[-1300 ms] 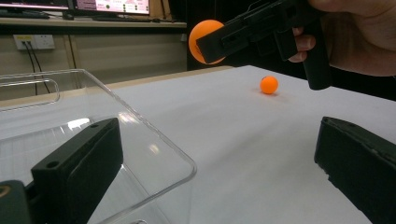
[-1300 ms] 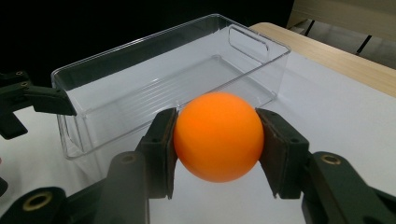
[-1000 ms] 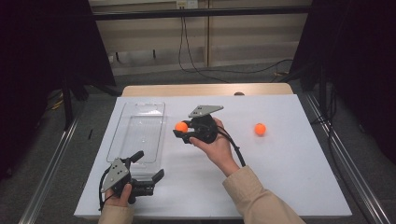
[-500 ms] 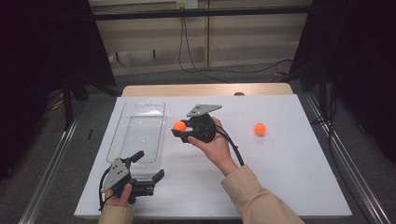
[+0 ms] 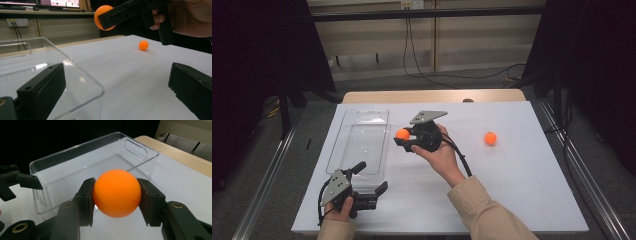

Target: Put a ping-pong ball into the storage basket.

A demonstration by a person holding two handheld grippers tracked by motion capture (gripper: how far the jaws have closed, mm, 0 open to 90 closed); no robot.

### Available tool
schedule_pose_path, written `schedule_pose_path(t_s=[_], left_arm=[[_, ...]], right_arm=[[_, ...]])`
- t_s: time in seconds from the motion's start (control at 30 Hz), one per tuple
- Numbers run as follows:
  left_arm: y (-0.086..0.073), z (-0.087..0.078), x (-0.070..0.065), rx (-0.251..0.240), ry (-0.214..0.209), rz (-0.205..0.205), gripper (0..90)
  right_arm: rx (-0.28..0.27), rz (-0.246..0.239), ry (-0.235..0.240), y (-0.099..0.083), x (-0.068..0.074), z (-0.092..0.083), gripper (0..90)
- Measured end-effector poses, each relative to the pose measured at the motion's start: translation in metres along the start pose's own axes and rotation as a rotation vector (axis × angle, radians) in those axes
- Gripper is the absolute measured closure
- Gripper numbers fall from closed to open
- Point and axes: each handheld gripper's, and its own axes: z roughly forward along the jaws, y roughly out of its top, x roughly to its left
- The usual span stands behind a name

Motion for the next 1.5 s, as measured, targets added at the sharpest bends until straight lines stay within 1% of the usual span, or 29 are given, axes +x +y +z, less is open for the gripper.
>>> schedule_pose_path(t_s=[0.4, 0.53, 0.57, 0.73, 0.8, 0.83, 1.03, 1.07, 1.2, 1.3, 1.5], left_arm=[[0.0003, -0.0002, -0.0004, -0.003, 0.000, 0.002, 1.0], [0.0002, -0.0001, -0.0007, -0.004, 0.000, -0.003, 1.0], [0.0004, -0.0005, 0.0002, 0.004, -0.002, 0.010, 1.0], [0.0004, -0.0005, 0.0002, 0.005, -0.002, 0.011, 1.0], [0.0003, -0.0004, 0.0001, 0.005, -0.003, 0.011, 1.0], [0.0002, 0.0002, -0.0007, -0.004, -0.001, 0.000, 1.0], [0.0003, 0.0002, -0.0006, -0.004, -0.001, 0.001, 1.0], [0.0003, -0.0002, -0.0003, 0.001, -0.003, 0.006, 1.0], [0.0003, 0.0004, -0.0010, -0.006, -0.004, -0.002, 1.0], [0.0002, 0.0001, -0.0004, 0.000, -0.003, 0.003, 1.0], [0.0002, 0.0004, -0.0008, -0.004, -0.004, 0.001, 1.0]], right_arm=[[0.002, -0.008, 0.001, 0.0021, 0.0021, 0.0029, 51.1], [0.003, -0.011, 0.001, 0.0023, 0.0027, 0.0037, 51.1], [0.003, -0.011, 0.001, 0.0026, 0.0030, 0.0038, 51.1], [-0.001, -0.013, 0.003, 0.0035, 0.0034, 0.0047, 51.1], [-0.001, -0.013, 0.003, 0.0040, 0.0035, 0.0050, 51.1], [-0.002, -0.013, 0.002, 0.0042, 0.0035, 0.0051, 51.1], [-0.005, -0.013, 0.002, 0.0049, 0.0045, 0.0067, 51.1], [-0.004, -0.013, 0.002, 0.0048, 0.0043, 0.0070, 51.1], [0.001, -0.014, -0.001, 0.0042, 0.0039, 0.0079, 51.1], [-0.002, -0.013, -0.001, 0.0044, 0.0038, 0.0080, 51.1], [-0.004, -0.013, -0.001, 0.0053, 0.0039, 0.0085, 51.1]])
